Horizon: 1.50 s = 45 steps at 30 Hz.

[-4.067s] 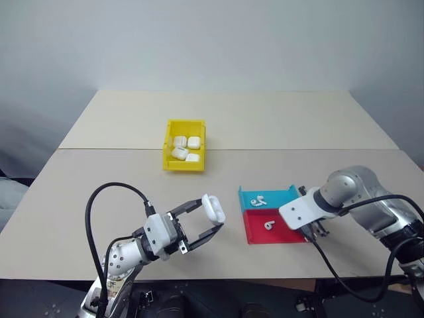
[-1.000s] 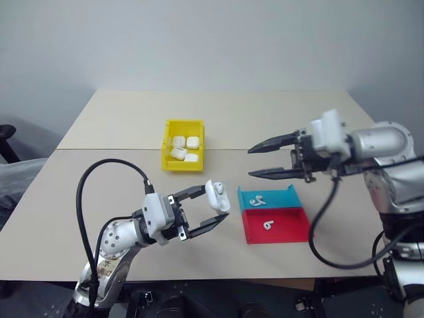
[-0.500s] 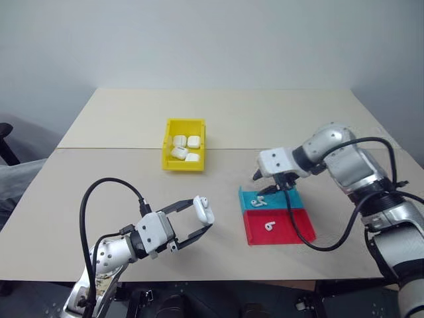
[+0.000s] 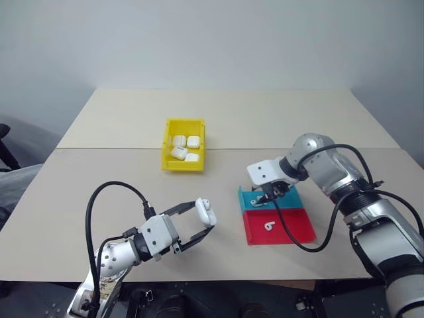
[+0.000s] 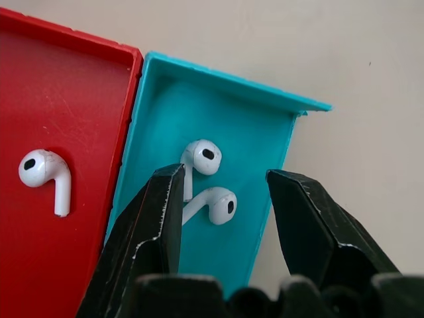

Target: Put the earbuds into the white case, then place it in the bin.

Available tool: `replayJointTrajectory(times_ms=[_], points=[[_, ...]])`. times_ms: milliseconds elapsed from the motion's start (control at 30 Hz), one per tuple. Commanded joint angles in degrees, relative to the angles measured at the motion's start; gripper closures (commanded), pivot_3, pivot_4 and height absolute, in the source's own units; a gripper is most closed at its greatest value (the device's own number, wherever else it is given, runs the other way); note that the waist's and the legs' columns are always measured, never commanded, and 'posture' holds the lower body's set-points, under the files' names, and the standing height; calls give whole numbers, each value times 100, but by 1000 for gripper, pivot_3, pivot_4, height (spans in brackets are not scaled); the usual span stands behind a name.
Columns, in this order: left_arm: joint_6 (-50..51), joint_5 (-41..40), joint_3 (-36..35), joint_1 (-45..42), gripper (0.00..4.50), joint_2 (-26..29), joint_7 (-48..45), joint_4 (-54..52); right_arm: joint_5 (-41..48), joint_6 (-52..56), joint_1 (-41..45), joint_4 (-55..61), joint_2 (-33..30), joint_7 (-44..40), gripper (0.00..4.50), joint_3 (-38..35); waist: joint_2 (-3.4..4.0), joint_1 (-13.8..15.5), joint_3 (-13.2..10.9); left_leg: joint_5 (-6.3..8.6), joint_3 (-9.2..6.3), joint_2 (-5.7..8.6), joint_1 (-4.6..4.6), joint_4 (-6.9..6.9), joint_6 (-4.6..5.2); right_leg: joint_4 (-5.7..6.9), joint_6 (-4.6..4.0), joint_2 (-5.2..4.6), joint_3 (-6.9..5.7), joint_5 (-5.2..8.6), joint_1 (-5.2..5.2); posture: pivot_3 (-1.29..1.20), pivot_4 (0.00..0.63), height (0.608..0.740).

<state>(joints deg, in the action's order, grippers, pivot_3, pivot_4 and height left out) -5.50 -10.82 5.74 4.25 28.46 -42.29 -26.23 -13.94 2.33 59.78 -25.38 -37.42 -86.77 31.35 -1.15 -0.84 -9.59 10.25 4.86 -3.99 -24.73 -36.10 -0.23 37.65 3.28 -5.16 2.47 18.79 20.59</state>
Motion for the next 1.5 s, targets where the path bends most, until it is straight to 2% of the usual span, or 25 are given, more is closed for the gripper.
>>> replayJointTrajectory(times_ms=[33, 400, 1433, 1500], points=[[-120, 9, 7, 11, 1751, -24, 71, -221, -129, 22, 136, 28, 23, -63, 2082, -3, 0, 4, 0, 0, 0, 0, 0, 0, 0, 1, 0, 0, 0, 0, 0, 0, 150, 740], [-100, 107, 31, 36, 1751, -22, 168, -227, -509, 232, 52, -82, 216, 77, 2082, 92, 0, 6, 0, 0, 0, 0, 0, -1, 0, 2, 0, 0, -1, 0, 0, 0, 150, 740], [-158, 178, 60, 5, 1751, -12, 167, -151, -561, 385, -301, 429, 118, 33, 2082, 104, 1, 9, 1, 0, 0, 0, 1, -4, -1, 5, 0, 0, -2, 0, -2, 0, 150, 740], [-159, 180, 61, 0, 1751, -7, 164, -147, -570, 405, -304, 435, 119, 43, 2482, 98, 1, 9, 1, 0, -1, 0, 1, -4, -1, 5, 0, 0, -2, 0, -2, 0, 150, 740]])
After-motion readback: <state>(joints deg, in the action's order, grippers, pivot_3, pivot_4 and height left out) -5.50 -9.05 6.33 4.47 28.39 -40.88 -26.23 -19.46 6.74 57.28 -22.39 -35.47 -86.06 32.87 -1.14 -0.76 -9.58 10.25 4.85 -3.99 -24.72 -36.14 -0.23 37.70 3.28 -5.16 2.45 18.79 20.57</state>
